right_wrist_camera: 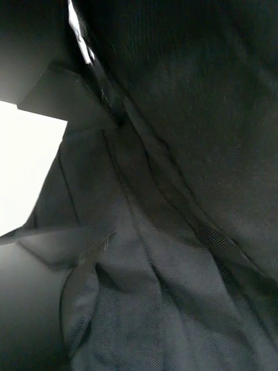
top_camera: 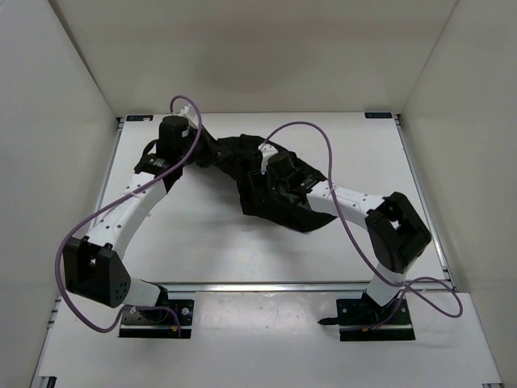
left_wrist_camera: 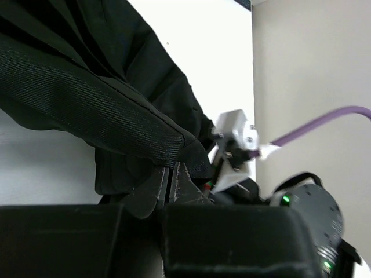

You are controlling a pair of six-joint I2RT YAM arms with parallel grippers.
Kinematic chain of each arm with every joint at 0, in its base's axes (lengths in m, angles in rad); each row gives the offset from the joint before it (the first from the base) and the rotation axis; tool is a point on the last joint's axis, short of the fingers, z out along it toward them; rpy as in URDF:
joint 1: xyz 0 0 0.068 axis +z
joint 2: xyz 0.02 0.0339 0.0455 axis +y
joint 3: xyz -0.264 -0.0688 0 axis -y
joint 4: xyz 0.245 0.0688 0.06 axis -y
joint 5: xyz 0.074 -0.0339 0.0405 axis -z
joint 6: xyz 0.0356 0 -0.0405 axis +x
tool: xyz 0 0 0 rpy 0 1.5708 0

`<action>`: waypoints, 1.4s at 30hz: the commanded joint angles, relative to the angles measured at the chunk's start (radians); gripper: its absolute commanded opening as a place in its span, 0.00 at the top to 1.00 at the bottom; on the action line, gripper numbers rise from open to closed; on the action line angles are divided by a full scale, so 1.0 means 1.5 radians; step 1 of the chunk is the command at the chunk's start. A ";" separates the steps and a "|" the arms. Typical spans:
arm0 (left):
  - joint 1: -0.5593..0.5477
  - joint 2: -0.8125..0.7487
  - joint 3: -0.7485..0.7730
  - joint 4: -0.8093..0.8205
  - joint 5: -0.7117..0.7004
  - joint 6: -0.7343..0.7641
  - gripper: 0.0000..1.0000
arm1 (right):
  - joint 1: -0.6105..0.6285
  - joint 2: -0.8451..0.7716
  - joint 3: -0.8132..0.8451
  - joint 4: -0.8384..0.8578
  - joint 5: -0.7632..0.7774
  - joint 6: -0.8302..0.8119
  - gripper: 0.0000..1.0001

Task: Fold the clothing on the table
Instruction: Flatten the skirt out

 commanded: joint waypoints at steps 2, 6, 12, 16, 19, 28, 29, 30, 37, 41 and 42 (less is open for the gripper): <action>0.015 -0.061 0.030 -0.015 -0.017 0.033 1.00 | -0.009 0.039 0.047 0.056 0.001 -0.022 0.64; 0.040 -0.089 0.011 -0.046 -0.038 0.060 1.00 | -0.029 0.047 0.030 -0.010 0.042 -0.028 1.00; 0.040 -0.119 -0.031 -0.074 -0.052 0.088 1.00 | -0.109 0.009 -0.023 -0.102 0.027 -0.014 0.99; 0.035 -0.114 -0.046 -0.073 -0.044 0.094 1.00 | -0.121 -0.076 -0.066 -0.134 -0.010 -0.029 0.44; 0.036 -0.100 -0.040 -0.076 -0.039 0.089 1.00 | -0.107 -0.172 -0.141 -0.091 -0.058 -0.045 0.16; 0.032 -0.083 -0.020 -0.065 -0.028 0.089 1.00 | -0.049 -0.179 -0.231 -0.089 -0.051 -0.086 0.03; 0.032 -0.084 -0.026 -0.069 -0.025 0.087 1.00 | -0.043 -0.167 -0.228 -0.088 -0.038 -0.085 0.03; 0.034 -0.086 -0.025 -0.065 -0.026 0.088 1.00 | -0.048 -0.158 -0.227 -0.088 -0.024 -0.095 0.02; 0.036 -0.094 -0.027 -0.067 -0.024 0.088 1.00 | -0.072 -0.100 -0.174 -0.084 0.044 -0.104 0.10; 0.042 -0.097 -0.036 -0.065 -0.019 0.089 1.00 | -0.088 -0.090 -0.177 -0.041 0.023 -0.108 0.62; 0.040 -0.098 -0.035 -0.067 -0.019 0.090 1.00 | -0.088 -0.089 -0.174 -0.039 0.025 -0.111 0.70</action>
